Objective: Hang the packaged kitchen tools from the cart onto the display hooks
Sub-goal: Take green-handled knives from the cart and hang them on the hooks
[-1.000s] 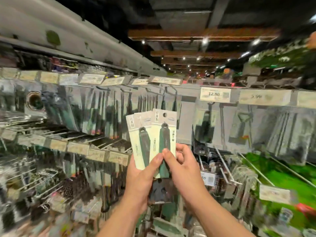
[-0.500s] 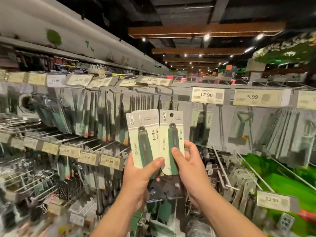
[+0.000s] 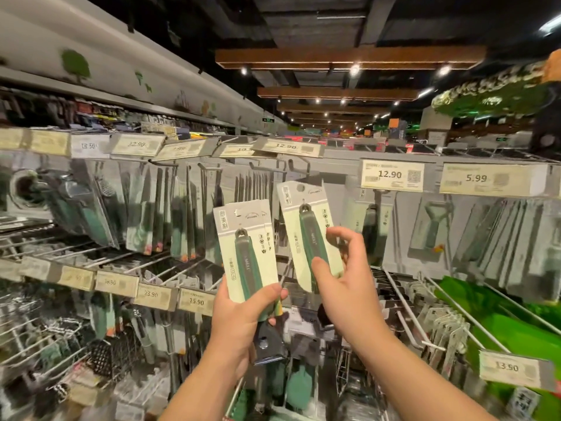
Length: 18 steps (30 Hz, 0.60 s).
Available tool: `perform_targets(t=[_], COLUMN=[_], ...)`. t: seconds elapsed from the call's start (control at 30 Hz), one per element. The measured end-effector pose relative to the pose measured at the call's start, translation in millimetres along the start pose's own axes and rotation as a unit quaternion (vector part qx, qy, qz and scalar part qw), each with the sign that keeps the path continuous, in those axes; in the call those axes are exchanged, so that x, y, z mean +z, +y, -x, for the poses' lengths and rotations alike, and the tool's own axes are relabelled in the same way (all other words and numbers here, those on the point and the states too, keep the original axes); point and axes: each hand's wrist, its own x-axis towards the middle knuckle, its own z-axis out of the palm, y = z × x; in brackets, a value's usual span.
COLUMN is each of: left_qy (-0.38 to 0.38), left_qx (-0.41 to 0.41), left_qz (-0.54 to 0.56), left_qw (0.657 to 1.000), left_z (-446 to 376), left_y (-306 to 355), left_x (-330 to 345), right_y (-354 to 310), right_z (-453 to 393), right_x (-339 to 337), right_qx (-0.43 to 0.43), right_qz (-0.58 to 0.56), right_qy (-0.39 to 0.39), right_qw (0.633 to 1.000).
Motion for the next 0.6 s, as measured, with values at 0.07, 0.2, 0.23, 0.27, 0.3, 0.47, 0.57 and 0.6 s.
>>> perform_targets(t=[0.07,0.2,0.23,0.27,0.3,0.47,0.57,0.6], left_qy=[0.001,-0.018,-0.021,-0.024,-0.026,-0.041,-0.045,-0.048], left_qx=[-0.004,0.001,0.003,0.005,0.007,0.008,0.004,0.002], left_qz=[0.001,-0.014,-0.014,-0.014,-0.016,-0.016,-0.005,-0.005], left_qw=[1.000,1.000,1.000,1.000,1.000,0.999,0.999,0.999], left_z=[-6.8,-18.6,-22.2,-25.4,-28.3,-43.8,-53.2,-55.9], left_y=[2.4,12.2,13.6,14.9,15.8,14.6,14.0,13.6], left_x=[-10.3,-20.5,-22.7,-24.4,-25.9,-32.9,-35.2,-35.8], right_y=[-8.4,-19.5,-18.4,-16.3,-12.5,2.2,11.2,14.2], right_z=[-11.7,-33.6,-36.3,-37.0,-37.4,-41.8,-48.2,-51.2], right_x=[10.2,25.4,28.6,32.2,36.3,54.6,60.8,61.6], right_qx=[-0.021,-0.018,-0.016,-0.017,-0.023,-0.055,-0.031,-0.015], right_qz=[0.003,-0.044,-0.047,-0.043,-0.037,0.011,0.018,0.024], right_qy=[0.021,0.051,0.054,0.056,0.058,0.103,0.141,0.150], right_qw=[1.000,0.998,0.997,0.997,0.997,0.993,0.989,0.988])
